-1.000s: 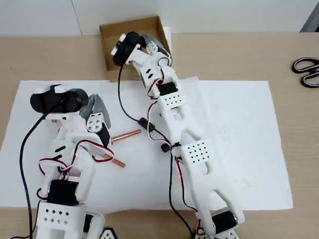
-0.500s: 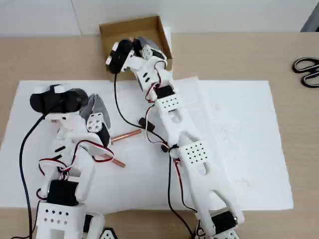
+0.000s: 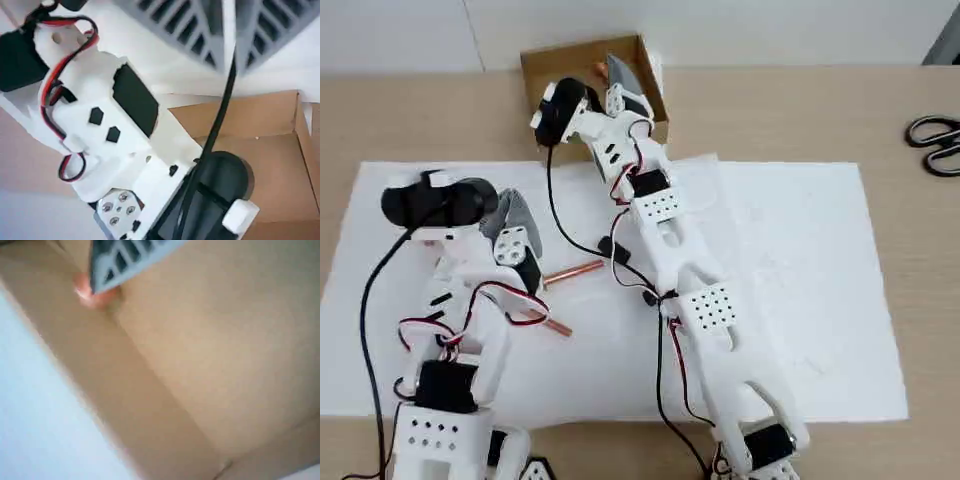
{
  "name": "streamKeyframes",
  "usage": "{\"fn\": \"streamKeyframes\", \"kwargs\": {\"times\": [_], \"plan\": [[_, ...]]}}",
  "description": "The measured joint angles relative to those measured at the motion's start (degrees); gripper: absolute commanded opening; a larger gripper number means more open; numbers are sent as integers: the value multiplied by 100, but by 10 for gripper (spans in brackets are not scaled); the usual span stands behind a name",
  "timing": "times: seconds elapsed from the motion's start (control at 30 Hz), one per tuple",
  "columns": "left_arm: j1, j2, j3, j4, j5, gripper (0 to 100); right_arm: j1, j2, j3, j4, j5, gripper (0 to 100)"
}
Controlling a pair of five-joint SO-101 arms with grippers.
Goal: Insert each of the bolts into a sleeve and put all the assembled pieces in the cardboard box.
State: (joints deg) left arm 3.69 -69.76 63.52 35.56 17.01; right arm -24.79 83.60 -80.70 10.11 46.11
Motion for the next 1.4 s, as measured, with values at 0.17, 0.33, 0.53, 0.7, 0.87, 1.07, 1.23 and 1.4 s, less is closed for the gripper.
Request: {"fn": "streamKeyframes", "kwargs": {"times": [0.17, 0.33, 0.53, 0.7, 0.87, 1.07, 1.23, 1.4], "plan": [[0, 0, 0, 0, 0, 6, 176, -9, -1020, 1196, -9, 226], [0, 0, 0, -290, 0, 6, 378, -193, -1284, 3560, -905, 226], [0, 0, 0, -378, 0, 6, 554, -2048, -1310, 4967, -2347, 226], [0, 0, 0, -378, 0, 6, 554, -3675, -1380, 6892, -2585, 226], [0, 0, 0, -378, 0, 6, 580, -4738, -1354, 8527, -2699, 226], [0, 0, 0, -378, 0, 6, 527, -5336, -176, 8677, -3288, 226], [0, 0, 0, -378, 0, 6, 158, -5714, 1284, 8686, -3464, 226], [0, 0, 0, -378, 0, 6, -149, -6180, 2716, 8686, -3464, 226]]}}
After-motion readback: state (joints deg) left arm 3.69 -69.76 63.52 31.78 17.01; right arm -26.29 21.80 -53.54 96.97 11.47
